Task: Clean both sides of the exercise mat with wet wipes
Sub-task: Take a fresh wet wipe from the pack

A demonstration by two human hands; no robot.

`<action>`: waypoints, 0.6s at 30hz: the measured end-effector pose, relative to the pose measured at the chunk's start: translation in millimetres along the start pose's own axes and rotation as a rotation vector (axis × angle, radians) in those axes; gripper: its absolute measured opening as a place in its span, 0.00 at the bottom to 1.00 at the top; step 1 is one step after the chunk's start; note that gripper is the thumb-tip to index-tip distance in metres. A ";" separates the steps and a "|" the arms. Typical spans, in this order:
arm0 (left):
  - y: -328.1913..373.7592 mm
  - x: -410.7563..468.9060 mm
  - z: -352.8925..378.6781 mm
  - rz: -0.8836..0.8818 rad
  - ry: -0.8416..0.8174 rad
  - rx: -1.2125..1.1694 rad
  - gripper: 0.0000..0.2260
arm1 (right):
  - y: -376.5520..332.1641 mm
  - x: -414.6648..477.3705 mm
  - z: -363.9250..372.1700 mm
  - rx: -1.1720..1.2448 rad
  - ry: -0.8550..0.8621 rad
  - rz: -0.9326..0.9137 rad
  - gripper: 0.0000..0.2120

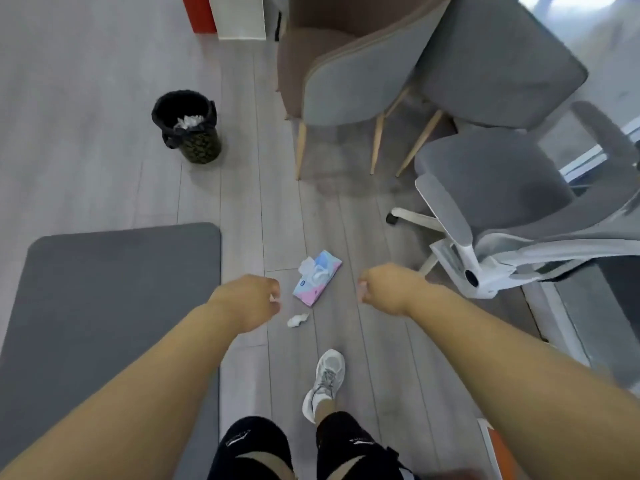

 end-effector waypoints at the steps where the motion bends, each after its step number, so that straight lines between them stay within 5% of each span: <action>1: 1.8 18.1 1.7 -0.001 -0.019 -0.019 0.13 | 5.0 15.8 2.3 0.014 -0.023 0.002 0.12; 8: -16.1 136.7 37.4 -0.041 -0.180 -0.164 0.13 | 26.9 124.8 51.1 0.060 -0.202 -0.028 0.05; 18: -77.2 356.1 144.2 0.035 -0.249 0.091 0.17 | 49.6 327.9 196.2 0.006 -0.253 0.007 0.16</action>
Point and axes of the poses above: each hand's wrist, its own x-axis towards the middle knuckle, its own z-axis out of the palm, y = z × x, the point moved 1 cm from there along x, towards the middle knuckle, and after that the axes turned 2 degrees about -x, right-handed, at the moved point
